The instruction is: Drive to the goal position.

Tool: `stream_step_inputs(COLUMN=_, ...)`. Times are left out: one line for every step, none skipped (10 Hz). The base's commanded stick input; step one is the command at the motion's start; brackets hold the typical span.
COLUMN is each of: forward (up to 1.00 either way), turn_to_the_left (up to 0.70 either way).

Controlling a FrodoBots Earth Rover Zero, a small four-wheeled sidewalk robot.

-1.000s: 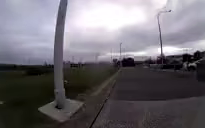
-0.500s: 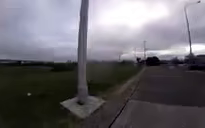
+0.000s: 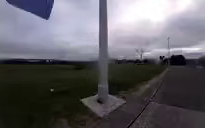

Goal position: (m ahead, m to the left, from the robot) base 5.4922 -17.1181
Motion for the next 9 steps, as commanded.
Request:
stream_step_inputs(forward=0.0, turn_to_the_left=0.0)
stream_step_inputs(forward=0.0, turn_to_the_left=0.0)
stream_step_inputs(forward=0.0, turn_to_the_left=0.0)
stream_step_inputs(forward=0.0, turn_to_the_left=0.0)
stream_step_inputs(forward=0.0, turn_to_the_left=0.0)
stream_step_inputs(forward=0.0, turn_to_the_left=0.0)
stream_step_inputs(forward=0.0, turn_to_the_left=0.0)
stream_step_inputs(forward=0.0, turn_to_the_left=0.0)
stream_step_inputs(forward=0.0, turn_to_the_left=0.0)
